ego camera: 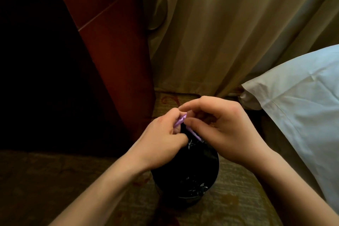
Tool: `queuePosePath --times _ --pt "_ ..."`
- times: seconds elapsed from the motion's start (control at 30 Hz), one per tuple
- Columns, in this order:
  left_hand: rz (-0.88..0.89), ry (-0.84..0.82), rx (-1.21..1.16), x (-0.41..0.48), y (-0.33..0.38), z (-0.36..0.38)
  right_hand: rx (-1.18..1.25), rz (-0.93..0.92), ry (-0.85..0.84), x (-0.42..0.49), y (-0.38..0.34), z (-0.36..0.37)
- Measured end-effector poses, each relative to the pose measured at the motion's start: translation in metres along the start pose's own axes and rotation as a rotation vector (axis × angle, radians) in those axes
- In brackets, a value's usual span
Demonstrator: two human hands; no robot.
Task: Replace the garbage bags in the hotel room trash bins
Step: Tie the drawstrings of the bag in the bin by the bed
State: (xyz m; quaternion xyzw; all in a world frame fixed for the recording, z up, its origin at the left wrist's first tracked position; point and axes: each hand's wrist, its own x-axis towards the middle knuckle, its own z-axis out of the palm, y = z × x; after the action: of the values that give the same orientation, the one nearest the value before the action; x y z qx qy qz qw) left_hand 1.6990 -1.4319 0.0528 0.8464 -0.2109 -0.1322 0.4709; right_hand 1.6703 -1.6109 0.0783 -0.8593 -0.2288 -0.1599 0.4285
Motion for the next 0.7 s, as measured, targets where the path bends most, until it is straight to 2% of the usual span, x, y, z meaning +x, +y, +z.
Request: queuePosePath --times 0.1,0.27,0.47,0.7 --pt "-0.018 -0.094 0.009 -0.001 -0.001 -0.001 0.052 0.012 0.013 0.0 -0.002 0.003" --pt "0.082 -0.038 0.15 -0.001 -0.013 0.001 0.054 0.019 -0.02 -0.004 -0.003 0.01" --pt "0.08 -0.014 0.01 0.006 -0.016 0.001 -0.039 0.048 -0.016 -0.002 0.016 0.009" --pt "0.086 0.09 0.047 0.002 -0.026 -0.001 -0.09 0.044 -0.037 -0.003 0.021 0.02"
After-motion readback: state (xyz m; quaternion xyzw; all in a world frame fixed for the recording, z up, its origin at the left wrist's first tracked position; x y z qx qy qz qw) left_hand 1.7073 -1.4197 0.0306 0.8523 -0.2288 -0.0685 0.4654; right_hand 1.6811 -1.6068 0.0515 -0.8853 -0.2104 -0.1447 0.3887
